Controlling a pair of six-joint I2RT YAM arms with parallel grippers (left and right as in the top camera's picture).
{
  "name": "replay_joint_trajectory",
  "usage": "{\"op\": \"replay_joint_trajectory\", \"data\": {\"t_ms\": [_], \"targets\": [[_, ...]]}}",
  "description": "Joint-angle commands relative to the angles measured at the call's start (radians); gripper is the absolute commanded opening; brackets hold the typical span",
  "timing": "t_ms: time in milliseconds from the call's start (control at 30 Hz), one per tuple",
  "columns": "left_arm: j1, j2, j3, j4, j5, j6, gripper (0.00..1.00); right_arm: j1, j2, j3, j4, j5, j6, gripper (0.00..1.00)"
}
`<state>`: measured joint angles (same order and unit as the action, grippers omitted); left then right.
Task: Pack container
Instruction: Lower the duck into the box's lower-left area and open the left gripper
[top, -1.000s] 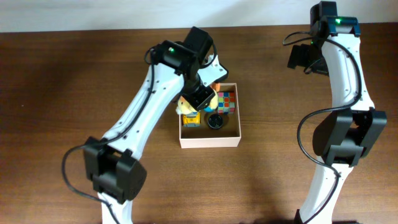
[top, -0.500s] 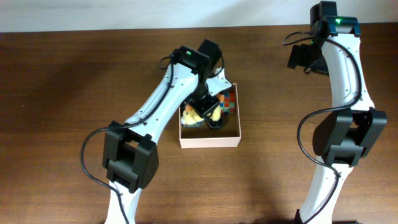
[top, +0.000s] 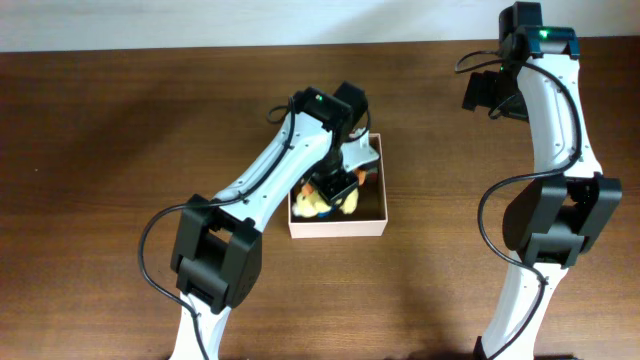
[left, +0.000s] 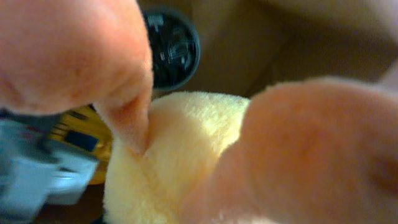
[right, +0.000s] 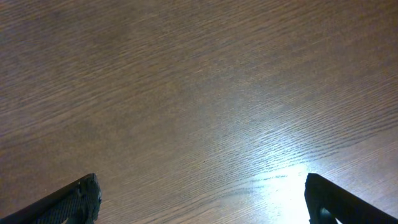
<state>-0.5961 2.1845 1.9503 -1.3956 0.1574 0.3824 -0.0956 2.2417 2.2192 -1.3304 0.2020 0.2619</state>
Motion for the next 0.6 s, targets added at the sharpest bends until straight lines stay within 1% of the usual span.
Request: {"op": "replay_joint_trajectory", "data": {"t_ms": [0,167,200,267,567], "targets": [[0.005,0.013,-0.06,0.007,-0.025,0.017,0.43,0.003,-0.019,-0.001,0.003,0.013,0.008,0.99],[0.005,0.013,-0.092,0.033,-0.025,0.017,0.44,0.003,-0.019,-0.001,0.003,0.013,0.008,0.99],[0.005,0.013,-0.092,0.037,-0.025,0.017,0.56,0.003,-0.019,-0.001,0.003,0.013,0.008,0.99],[0.005,0.013,-0.092,0.046,-0.032,0.016,0.98,0.003,-0.019,-0.001,0.003,0.012,0.008,0.99],[0.005,0.013,-0.092,0.079,-0.061,0.016,0.99,0.003,-0.019,-0.001,0.003,0.013,0.008,0.99]]}}
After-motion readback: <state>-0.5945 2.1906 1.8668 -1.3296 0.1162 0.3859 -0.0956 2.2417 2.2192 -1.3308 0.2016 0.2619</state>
